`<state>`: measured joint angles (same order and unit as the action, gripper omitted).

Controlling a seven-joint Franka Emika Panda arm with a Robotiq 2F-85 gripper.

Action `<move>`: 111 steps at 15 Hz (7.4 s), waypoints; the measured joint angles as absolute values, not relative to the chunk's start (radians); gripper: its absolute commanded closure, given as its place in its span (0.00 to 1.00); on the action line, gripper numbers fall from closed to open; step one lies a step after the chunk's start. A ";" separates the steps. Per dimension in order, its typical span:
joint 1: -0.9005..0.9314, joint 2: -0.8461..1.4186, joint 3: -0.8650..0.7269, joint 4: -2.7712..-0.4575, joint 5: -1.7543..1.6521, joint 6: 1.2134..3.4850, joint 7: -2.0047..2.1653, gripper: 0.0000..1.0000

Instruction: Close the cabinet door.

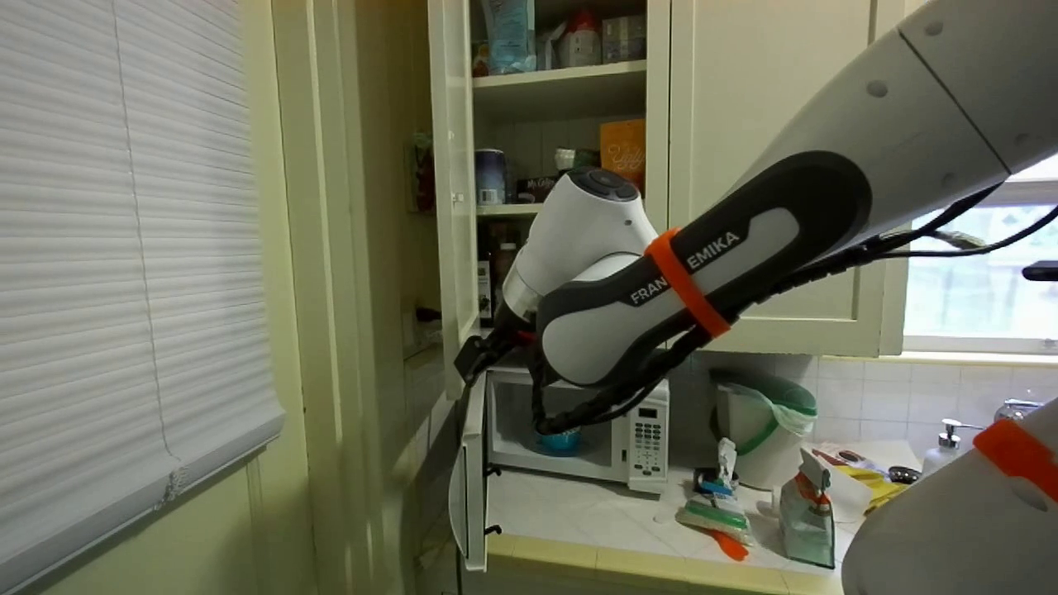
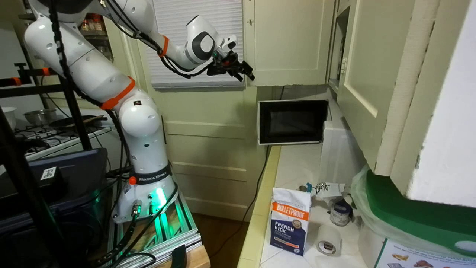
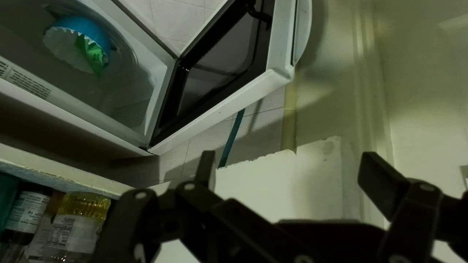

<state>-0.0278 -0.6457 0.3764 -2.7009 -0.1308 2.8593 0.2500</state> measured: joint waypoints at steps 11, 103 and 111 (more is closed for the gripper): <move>-0.151 -0.545 0.500 -2.621 -0.181 2.967 0.327 0.00; -0.223 -0.882 0.304 -2.748 -0.108 2.614 0.451 0.00; -0.399 -0.872 0.404 -2.748 -0.159 2.805 0.475 0.00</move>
<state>-0.3990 -0.8725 0.4036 -2.7480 -0.1593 2.8046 0.4748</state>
